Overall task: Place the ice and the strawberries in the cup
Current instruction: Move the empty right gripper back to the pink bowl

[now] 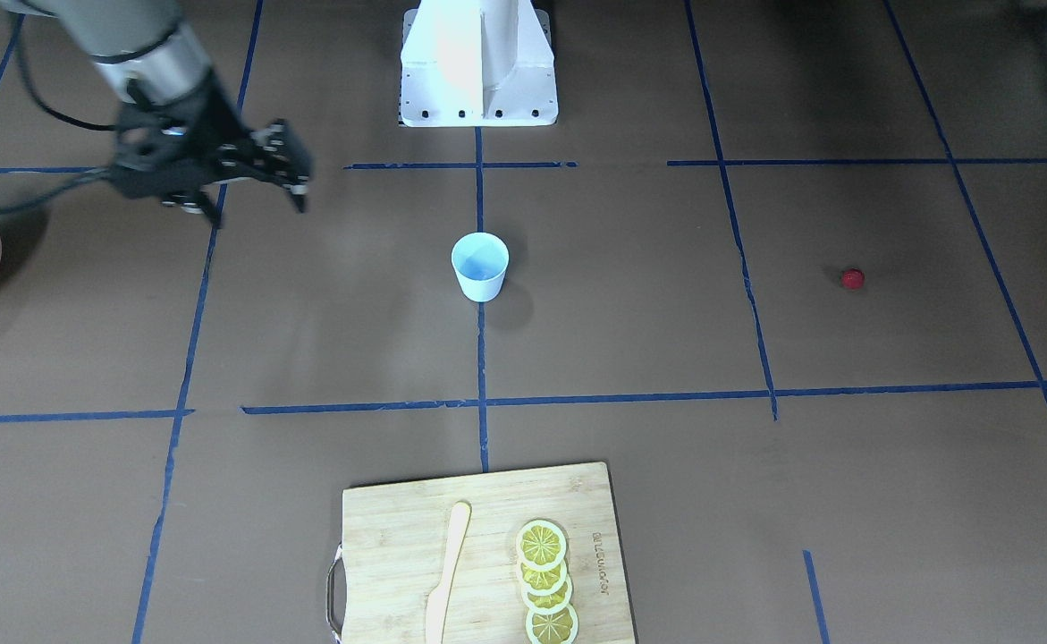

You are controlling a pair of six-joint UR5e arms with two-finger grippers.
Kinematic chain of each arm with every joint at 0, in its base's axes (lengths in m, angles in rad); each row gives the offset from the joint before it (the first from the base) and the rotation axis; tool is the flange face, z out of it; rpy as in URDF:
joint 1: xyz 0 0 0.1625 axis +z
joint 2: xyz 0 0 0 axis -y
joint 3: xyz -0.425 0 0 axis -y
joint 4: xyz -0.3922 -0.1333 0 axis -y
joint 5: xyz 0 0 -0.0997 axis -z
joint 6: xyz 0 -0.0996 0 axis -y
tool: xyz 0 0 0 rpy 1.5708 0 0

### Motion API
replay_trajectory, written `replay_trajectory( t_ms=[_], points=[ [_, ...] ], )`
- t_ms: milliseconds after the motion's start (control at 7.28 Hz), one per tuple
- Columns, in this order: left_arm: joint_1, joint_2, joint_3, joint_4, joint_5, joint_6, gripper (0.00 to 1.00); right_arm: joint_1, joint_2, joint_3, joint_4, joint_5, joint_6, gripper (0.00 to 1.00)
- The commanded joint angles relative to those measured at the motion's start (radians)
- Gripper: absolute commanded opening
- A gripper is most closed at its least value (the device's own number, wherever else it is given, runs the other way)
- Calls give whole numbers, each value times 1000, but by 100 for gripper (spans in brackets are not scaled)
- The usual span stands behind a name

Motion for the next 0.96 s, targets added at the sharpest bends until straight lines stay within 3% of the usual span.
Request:
replay_trajectory(
  t_ms=[0,275,549,824],
  points=[
    [0,4,-12,1,0,0,100,204,-228,13,7,74,-333,100],
    [0,7,-17,1,0,0,100,363,-393,5,7,157,-637,99],
    [0,7,-19,1,0,0,100,379,-452,-45,9,150,-691,98],
    [0,7,-19,1,0,0,100,377,-514,-154,218,127,-682,98]
  ],
)
